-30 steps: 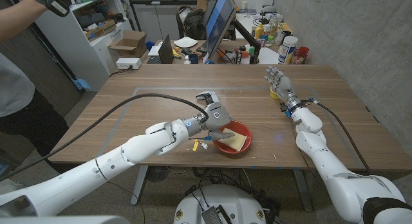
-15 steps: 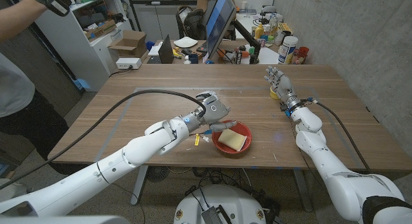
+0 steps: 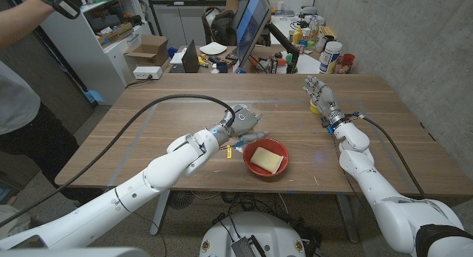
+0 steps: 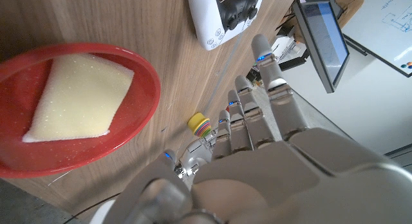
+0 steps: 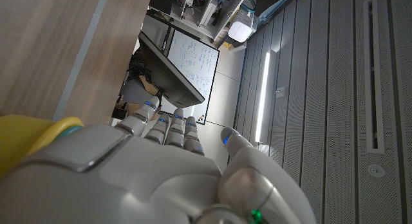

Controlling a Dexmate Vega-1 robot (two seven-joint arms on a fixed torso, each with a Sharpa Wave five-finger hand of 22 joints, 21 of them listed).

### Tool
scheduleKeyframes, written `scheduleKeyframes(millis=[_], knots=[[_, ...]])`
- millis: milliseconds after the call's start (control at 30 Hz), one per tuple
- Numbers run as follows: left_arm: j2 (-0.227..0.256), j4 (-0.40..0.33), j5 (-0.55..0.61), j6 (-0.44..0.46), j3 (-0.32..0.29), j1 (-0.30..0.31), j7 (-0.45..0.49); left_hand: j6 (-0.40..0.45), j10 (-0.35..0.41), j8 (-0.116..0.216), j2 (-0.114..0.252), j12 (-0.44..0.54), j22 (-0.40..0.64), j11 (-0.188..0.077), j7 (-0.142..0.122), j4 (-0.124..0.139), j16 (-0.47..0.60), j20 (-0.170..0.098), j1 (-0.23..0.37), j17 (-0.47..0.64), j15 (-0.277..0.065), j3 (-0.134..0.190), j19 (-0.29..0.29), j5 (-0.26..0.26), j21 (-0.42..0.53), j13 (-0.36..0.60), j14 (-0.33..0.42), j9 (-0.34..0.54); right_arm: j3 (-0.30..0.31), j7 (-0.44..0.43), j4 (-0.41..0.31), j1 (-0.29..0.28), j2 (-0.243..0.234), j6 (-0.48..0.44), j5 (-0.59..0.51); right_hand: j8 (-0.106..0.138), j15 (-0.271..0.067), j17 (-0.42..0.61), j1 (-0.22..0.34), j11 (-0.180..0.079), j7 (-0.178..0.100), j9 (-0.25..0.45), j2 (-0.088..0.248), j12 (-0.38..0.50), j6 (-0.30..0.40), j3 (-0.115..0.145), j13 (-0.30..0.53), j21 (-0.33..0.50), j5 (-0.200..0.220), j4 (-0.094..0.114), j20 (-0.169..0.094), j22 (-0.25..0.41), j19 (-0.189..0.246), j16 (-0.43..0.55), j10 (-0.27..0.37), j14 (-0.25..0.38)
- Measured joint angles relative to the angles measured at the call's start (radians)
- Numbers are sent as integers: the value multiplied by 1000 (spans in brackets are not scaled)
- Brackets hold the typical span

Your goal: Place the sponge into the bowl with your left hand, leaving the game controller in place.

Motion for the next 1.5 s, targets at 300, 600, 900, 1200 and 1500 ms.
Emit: scheduleKeyframes(millis=[300,600,900,1200,1500], knots=[[-36,-20,42,58,-7,13,-61,-143,-207,0,-16,0,6,22,-11,-3,0,10,3,0,66,-99,-187,16,-92,-1,-226,-3,0,-1,0,0,1,0,-2,0,0,0,0,0,0,0,0,0,0,0,0,0,0,0,0,0,0,0,0,0],[-50,-35,78,100,-13,26,-85,-278,-372,0,-4,0,6,29,-32,-3,0,13,3,-2,95,-165,-304,25,-92,-5,-363,-3,-2,-8,-17,-9,0,0,-3,0,0,0,0,0,0,0,0,0,0,0,0,0,0,0,0,0,0,0,0,0],[-69,-54,90,146,-35,49,-92,-372,-530,0,0,0,6,28,-52,-2,0,13,1,-3,109,-228,-431,25,-94,-5,-493,-3,-7,-19,-48,-26,-5,-5,-2,0,0,0,0,0,0,0,0,0,0,0,0,0,0,0,0,0,0,0,0,0],[-82,-80,22,194,-89,91,-16,-376,-574,0,10,0,6,25,-56,2,0,13,2,-3,113,-240,-468,29,-95,-5,-522,-8,-14,-36,-88,-51,-13,-18,2,0,0,0,0,0,0,0,0,0,0,0,0,0,0,0,0,0,0,0,0,0],[-87,-109,-57,225,-146,141,70,-376,-579,0,10,0,6,23,-56,-2,0,12,2,-3,117,-244,-483,29,-95,-5,-528,-7,-23,-56,-128,-72,-22,-31,4,0,0,0,0,0,0,0,0,0,0,0,0,0,0,0,0,0,0,0,0,0]])
